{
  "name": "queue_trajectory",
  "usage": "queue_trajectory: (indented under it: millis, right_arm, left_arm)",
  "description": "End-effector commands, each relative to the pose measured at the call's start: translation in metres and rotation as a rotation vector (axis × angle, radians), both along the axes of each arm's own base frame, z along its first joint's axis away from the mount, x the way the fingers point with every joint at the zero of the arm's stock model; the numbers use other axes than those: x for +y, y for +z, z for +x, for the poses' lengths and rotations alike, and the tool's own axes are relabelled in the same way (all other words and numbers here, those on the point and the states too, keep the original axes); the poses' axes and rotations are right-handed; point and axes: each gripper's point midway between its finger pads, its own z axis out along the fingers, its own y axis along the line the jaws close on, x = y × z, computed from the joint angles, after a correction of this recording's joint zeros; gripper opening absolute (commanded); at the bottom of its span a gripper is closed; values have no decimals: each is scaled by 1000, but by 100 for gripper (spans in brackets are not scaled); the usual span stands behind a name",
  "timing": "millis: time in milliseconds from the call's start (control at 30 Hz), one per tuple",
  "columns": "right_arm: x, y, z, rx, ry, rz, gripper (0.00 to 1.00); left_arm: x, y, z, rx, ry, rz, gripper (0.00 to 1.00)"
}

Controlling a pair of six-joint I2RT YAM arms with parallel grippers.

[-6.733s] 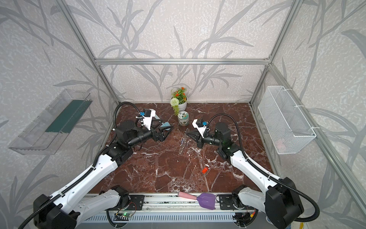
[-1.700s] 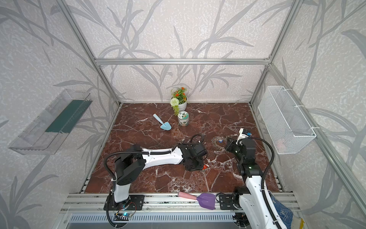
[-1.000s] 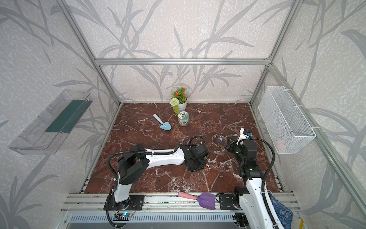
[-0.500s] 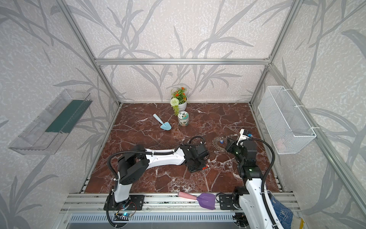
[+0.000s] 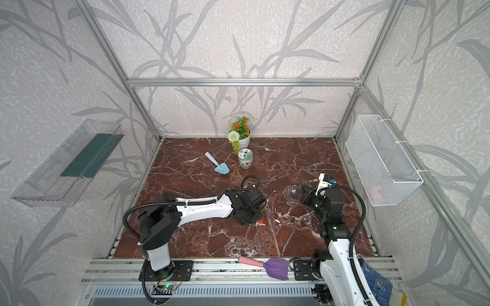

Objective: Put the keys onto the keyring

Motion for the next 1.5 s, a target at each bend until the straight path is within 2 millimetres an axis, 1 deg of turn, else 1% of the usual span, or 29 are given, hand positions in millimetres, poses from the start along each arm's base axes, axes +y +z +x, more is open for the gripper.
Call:
queue_trajectory:
  millis: [0,133,200,367,433,533,633,733,800,900,1000,1133,1200,1267,1333,1367,1467]
  right_arm:
    - [12,15,-1,-63,72,30,0]
    - [26,11,-7,-47,139,31,0]
    - [33,7,-12,-33,173,15,0]
    - [58,1,-28,-10,279,-28,0]
    - [71,4,-39,-18,328,-46,0]
    - [82,6,-51,-29,369,-78,0]
    - [90,7,-58,-35,405,-87,0]
    - [98,3,-60,-23,445,-99,0]
    - [102,-1,-59,-7,464,-104,0]
    - [108,-1,-57,-5,488,-104,0]
    - [112,1,-55,-15,499,-117,0]
    - [116,3,-52,-20,510,-128,0]
    - [116,4,-51,-25,508,-133,0]
    - [117,4,-50,-28,507,-135,0]
    - [117,4,-50,-35,509,-135,0]
    - [117,4,-50,-37,509,-136,0]
    - [118,3,-49,-45,509,-133,0]
  left_arm:
    - [32,6,15,-70,-165,65,0]
    - [67,-1,25,-60,-267,121,0]
    - [79,-5,32,-54,-284,139,0]
    - [104,-12,51,-11,-270,159,0]
    - [111,-14,57,11,-253,147,0]
    - [121,-18,65,35,-234,174,0]
    - [120,-20,71,30,-228,168,0]
    - [115,-21,74,34,-220,152,0]
    - [113,-22,76,35,-209,140,5]
    - [111,-19,79,28,-202,137,15]
    - [112,-9,84,-12,-186,141,22]
    - [118,15,92,-114,-150,137,26]
    - [121,26,93,-171,-138,120,29]
    - [125,36,91,-231,-128,100,31]
    - [131,40,85,-283,-117,75,32]
    - [134,40,80,-314,-107,54,33]
    - [134,37,68,-398,-113,-39,36]
